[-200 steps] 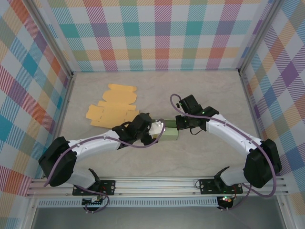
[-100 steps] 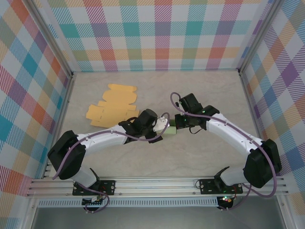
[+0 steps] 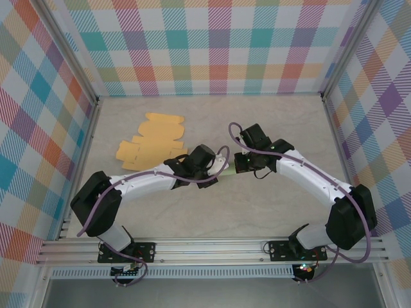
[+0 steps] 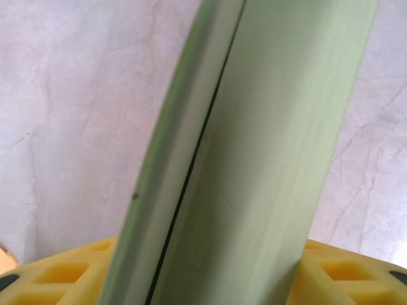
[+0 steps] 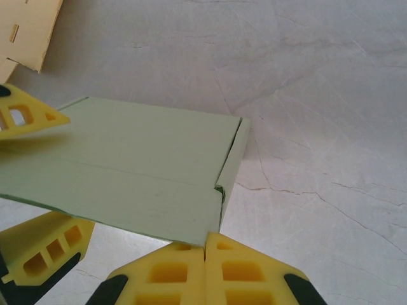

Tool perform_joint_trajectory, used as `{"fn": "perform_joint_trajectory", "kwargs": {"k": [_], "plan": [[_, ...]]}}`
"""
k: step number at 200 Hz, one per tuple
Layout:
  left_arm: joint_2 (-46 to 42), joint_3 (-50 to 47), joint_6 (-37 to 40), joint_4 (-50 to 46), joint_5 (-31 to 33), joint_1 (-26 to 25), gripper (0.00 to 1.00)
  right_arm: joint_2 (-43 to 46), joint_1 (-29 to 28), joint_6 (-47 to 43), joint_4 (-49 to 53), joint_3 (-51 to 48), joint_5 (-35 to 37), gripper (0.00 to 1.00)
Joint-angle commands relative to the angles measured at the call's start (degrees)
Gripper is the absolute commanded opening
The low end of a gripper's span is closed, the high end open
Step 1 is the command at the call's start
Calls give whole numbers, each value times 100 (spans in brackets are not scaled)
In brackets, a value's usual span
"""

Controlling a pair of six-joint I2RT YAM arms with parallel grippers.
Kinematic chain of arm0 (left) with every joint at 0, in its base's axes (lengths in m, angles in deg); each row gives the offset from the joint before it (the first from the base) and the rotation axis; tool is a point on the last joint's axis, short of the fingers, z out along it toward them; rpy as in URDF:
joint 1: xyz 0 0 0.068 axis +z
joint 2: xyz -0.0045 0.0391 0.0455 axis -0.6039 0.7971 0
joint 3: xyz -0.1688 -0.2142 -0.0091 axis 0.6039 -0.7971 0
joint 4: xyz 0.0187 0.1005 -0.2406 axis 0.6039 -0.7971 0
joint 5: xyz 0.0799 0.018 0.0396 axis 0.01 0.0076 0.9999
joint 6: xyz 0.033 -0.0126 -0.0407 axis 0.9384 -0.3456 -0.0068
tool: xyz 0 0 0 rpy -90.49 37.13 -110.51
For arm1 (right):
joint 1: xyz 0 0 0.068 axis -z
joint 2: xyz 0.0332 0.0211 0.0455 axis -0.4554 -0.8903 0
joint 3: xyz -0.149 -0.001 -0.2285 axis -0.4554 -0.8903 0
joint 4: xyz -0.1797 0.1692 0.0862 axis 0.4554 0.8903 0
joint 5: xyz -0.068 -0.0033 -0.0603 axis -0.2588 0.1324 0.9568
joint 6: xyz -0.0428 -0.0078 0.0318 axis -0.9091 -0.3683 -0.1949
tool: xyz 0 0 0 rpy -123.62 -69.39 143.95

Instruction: Fold the paper box

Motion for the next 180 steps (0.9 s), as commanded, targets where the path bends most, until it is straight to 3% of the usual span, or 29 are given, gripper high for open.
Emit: {"fn": "perform_joint_trajectory", "kwargs": {"k": [1,17,33,53,68,88,148,180], "plan": [[104,293,-208,-313,-103,116,57,-18,-28,112,143,130,-86,1],[152,374,-219,-446,-169,122,58,-8,-28,130,67,105,-58,2],[172,412,-245,-495,-259,122,59,-21,-28,115,-49,77,-17,19],[236,487,-289,-586,-271,135,60,-82,-28,116,-68,61,125,23],[316,558,-304,-691,-288,149,61,-122,-28,112,-90,59,182,21],[375,598,-341,-734,-298,151,62,-140,-28,152,-139,41,187,10],[491,708,-485,-672,-343,156,64,-106,-29,226,-105,185,-31,0],[262,629,-710,-362,-240,157,97,-212,-28,235,179,344,44,0]]}}
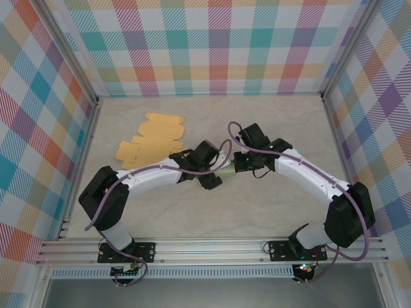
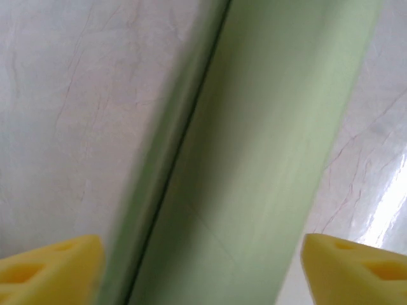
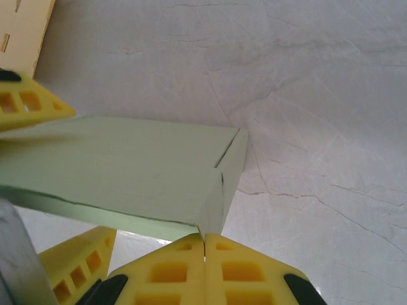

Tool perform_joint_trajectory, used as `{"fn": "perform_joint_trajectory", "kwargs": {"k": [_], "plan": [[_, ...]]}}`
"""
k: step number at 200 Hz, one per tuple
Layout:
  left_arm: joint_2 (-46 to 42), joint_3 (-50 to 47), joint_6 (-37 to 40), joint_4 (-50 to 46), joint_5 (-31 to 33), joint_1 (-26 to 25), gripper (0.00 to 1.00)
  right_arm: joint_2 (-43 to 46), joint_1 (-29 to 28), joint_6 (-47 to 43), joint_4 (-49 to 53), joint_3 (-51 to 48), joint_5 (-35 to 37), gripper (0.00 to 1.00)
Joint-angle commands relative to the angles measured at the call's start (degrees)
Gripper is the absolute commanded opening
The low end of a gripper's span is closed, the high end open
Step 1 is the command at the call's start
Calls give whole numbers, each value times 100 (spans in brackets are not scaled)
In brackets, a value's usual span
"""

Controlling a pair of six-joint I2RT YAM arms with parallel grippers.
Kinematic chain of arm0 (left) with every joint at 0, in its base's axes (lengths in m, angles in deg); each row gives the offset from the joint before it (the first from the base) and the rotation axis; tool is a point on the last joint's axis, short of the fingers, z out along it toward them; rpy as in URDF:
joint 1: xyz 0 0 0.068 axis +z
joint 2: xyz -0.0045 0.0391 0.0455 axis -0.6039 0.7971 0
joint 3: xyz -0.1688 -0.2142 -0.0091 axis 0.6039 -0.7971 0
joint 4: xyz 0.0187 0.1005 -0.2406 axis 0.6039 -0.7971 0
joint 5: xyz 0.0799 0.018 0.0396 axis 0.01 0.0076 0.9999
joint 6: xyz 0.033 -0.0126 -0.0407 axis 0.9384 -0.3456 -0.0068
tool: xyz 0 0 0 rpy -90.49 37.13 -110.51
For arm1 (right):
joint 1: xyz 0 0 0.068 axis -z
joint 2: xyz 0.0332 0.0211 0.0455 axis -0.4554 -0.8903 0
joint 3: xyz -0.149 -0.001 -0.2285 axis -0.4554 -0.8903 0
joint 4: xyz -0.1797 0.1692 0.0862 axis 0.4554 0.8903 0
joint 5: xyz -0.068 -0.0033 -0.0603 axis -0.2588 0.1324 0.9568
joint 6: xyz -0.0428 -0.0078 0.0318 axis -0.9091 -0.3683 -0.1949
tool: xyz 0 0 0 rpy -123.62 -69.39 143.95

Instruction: Fold the paper box

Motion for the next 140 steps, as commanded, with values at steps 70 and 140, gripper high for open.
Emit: {"fn": "perform_joint_trajectory", "kwargs": {"k": [70,140], "plan": [[-385,2,-192,397,264,106,100,-434,-20,19,609,549,82,0],[-575,177,-37,289,530,120,100,-766,99,-17,836,888,-12,0]]}}
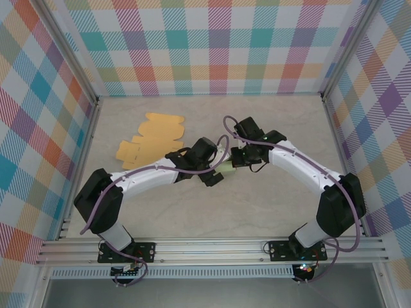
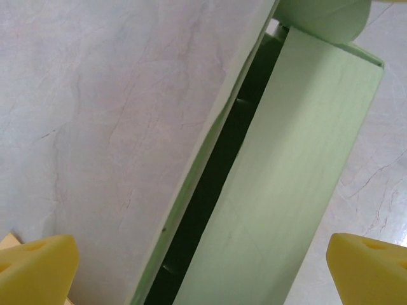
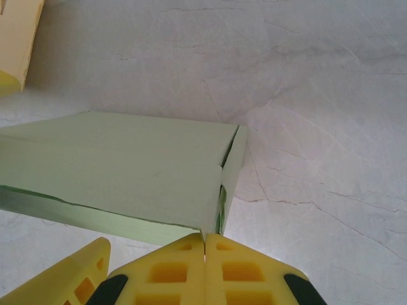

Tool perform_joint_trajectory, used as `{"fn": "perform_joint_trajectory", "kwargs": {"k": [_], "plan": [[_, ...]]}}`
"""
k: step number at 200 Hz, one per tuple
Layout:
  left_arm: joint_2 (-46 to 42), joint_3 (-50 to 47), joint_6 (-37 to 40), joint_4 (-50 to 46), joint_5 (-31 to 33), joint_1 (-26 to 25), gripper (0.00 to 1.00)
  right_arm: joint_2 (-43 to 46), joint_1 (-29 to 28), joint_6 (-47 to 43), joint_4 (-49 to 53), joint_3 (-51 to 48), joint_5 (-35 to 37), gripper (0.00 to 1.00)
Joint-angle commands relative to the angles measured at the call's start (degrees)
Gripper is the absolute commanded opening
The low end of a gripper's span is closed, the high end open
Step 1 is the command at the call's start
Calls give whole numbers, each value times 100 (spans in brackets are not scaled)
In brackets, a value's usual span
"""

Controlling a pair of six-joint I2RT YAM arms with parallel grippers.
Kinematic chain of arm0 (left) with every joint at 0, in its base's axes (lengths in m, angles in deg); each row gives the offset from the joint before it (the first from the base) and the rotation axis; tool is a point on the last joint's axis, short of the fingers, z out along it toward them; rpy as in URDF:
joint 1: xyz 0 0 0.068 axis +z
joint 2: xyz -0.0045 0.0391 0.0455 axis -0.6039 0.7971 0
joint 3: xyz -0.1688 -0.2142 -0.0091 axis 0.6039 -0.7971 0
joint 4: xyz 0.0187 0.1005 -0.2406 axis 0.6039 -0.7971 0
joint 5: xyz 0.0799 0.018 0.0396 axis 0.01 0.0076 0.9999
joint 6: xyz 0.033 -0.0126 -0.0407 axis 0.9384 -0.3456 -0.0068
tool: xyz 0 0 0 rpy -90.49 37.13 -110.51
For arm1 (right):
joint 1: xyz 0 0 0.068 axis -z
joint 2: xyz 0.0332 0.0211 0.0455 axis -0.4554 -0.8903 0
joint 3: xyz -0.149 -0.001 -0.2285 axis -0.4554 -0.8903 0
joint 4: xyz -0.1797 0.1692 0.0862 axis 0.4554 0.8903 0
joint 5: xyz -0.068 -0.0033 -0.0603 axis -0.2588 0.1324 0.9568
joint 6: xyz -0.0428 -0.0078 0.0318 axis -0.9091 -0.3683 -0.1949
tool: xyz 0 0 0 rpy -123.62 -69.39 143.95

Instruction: Fold the paper box

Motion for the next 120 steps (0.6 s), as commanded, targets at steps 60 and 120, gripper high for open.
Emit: {"fn": "perform_joint_trajectory", "kwargs": {"k": [60,120], "plan": [[-1402,-269,-1320,781,821,449,100,-532,132,-87,697,689,-98,0],[-2166,-303,-2950,-709,-150,1338,54,-772,164,-127,807,955,-164,0]]}}
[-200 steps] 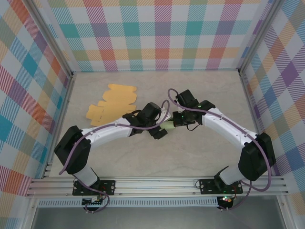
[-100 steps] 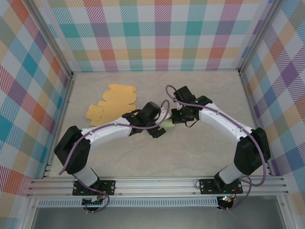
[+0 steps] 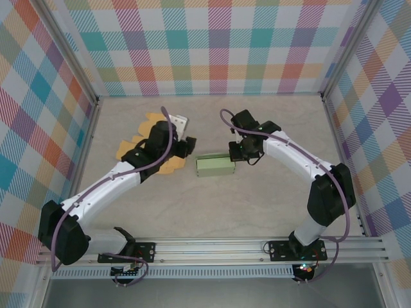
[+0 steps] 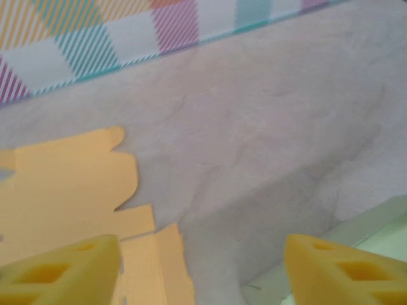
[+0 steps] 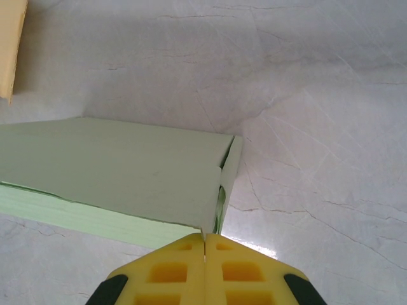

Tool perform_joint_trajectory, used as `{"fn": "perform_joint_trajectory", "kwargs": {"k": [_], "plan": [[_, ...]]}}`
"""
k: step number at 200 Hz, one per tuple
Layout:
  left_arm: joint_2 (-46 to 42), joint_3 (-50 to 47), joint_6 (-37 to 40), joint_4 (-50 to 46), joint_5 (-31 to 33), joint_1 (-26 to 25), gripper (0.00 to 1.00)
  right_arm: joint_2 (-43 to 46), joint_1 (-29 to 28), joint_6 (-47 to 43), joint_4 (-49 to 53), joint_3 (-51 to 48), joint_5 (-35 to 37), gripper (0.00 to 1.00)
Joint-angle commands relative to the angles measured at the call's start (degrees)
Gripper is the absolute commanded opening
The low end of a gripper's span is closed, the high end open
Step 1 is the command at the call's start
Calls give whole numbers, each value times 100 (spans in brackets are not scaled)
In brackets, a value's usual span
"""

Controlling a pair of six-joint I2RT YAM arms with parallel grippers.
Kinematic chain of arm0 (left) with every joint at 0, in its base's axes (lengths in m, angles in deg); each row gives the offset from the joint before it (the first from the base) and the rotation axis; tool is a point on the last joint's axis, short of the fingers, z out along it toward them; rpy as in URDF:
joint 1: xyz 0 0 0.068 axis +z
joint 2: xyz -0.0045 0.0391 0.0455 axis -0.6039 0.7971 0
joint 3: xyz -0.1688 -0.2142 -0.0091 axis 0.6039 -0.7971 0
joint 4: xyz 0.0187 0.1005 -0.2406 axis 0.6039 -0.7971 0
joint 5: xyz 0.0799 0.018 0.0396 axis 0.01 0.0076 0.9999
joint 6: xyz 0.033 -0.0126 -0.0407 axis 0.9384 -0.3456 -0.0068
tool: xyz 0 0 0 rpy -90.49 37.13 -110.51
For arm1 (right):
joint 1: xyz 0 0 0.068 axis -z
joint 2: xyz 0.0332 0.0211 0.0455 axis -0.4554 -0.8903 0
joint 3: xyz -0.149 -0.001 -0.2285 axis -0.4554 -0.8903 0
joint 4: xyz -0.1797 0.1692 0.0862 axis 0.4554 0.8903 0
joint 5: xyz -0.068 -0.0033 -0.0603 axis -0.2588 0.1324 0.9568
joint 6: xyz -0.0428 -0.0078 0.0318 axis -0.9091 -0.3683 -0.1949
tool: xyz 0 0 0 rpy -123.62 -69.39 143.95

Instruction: Fold the paper box

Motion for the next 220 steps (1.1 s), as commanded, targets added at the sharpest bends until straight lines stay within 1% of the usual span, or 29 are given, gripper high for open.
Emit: {"fn": "perform_joint_trajectory", "kwargs": {"k": [1,10,19,34,63,105,119,135,199,206,211,220], "plan": [[-113,155,-657,-1035,-573,75,54,-124,46,-85,282,164,-147,0],[-51,273,-610,-1364,-699,75,54,-142,49,-85,287,183,-158,0],[41,373,-584,-1682,-794,75,55,-152,49,-84,290,177,-167,0],[223,434,-587,-1927,-894,75,57,-161,48,-76,277,189,-175,0],[555,455,-633,-1881,-1057,66,56,-178,49,-68,277,186,-193,0],[1035,663,-435,-1874,-1036,-50,56,-218,49,-49,264,229,-245,0],[1205,770,-312,-1894,-908,-144,57,-240,50,-59,263,256,-249,0],[1401,880,-197,-1926,-600,-232,57,-257,49,-67,263,265,-263,0],[1976,1303,-50,-2195,-146,-543,56,-284,50,-59,221,247,-318,0],[2015,1330,-41,-2217,-107,-570,55,-296,52,-59,224,260,-326,0],[2034,1344,-39,-2219,-86,-583,50,-309,49,-59,220,256,-338,0],[2062,1362,-43,-2223,-73,-608,49,-318,49,-59,208,247,-349,0]]}}
